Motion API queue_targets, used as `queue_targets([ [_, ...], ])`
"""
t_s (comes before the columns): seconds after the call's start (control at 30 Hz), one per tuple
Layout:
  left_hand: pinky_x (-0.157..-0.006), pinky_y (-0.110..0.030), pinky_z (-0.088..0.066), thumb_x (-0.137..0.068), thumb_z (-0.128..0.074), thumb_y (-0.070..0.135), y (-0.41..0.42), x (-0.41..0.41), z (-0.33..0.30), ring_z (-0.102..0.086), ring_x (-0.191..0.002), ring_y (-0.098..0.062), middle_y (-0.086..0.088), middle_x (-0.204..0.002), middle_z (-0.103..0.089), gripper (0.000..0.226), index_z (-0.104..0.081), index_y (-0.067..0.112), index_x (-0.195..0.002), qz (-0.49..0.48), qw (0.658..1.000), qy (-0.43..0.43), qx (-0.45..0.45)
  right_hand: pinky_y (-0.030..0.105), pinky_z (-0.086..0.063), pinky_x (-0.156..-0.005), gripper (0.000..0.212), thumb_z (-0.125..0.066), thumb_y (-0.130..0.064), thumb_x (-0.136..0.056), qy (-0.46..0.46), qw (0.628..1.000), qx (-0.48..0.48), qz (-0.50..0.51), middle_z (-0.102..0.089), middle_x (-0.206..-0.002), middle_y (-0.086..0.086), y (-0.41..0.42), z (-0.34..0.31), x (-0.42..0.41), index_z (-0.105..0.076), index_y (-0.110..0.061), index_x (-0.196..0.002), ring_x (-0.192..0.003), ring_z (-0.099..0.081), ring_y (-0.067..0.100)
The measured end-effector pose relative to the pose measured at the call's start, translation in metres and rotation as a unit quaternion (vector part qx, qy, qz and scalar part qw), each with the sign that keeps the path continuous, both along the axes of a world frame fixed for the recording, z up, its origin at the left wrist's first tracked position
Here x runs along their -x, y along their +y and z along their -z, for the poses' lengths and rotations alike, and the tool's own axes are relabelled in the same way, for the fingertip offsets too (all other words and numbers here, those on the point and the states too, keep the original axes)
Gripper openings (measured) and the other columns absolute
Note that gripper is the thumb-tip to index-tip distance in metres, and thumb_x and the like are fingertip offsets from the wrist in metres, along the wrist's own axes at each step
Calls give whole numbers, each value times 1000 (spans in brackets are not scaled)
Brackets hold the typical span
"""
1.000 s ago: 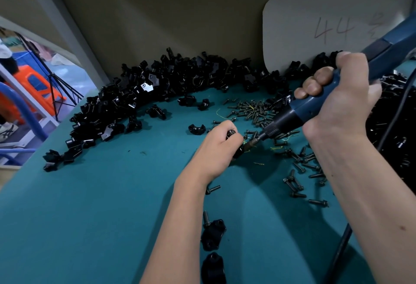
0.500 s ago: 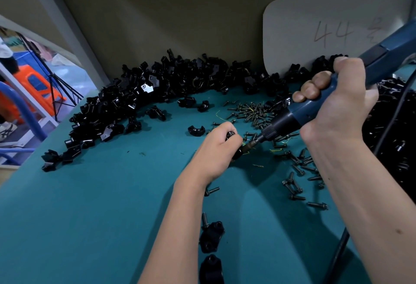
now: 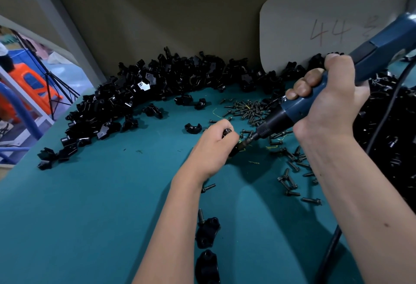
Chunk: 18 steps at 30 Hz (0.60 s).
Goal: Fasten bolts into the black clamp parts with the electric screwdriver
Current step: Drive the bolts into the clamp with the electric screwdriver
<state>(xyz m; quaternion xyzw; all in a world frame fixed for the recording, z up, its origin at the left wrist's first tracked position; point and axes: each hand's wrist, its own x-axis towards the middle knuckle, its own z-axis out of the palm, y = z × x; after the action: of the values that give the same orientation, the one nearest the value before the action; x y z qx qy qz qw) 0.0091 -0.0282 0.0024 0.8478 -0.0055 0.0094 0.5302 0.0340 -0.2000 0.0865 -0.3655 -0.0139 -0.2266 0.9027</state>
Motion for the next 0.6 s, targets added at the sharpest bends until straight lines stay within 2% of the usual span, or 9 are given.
queue_targets([
  [0.3,-54,-39,-32,-77,-43,46,-6,0,4,-33,-55,-14,10,-60,-43,20,-47,27,-82,-24,998,-47,-40,31,-37,-52,19,-58,-7,-88,53,997,-27,42,-45,-58,1,-5,4,-4,-42,-15,-93,-47,-40,18],
  [0.43,-52,-36,-29,-78,-45,43,-6,-1,3,-33,-54,-13,12,-57,-42,19,-52,25,-79,-17,998,-50,-23,30,-37,-52,19,-57,-8,-89,69,996,-36,37,-45,-58,0,-7,3,-4,-41,-15,-94,-47,-39,16],
  [0.6,-51,-34,-27,-82,-44,37,-10,1,2,-31,-54,-12,12,-55,-38,22,-50,17,-78,-33,996,-74,-31,31,-39,-53,18,-59,-9,-91,20,999,-1,25,-45,-59,0,-6,-4,0,-42,-13,-98,-48,-40,17],
])
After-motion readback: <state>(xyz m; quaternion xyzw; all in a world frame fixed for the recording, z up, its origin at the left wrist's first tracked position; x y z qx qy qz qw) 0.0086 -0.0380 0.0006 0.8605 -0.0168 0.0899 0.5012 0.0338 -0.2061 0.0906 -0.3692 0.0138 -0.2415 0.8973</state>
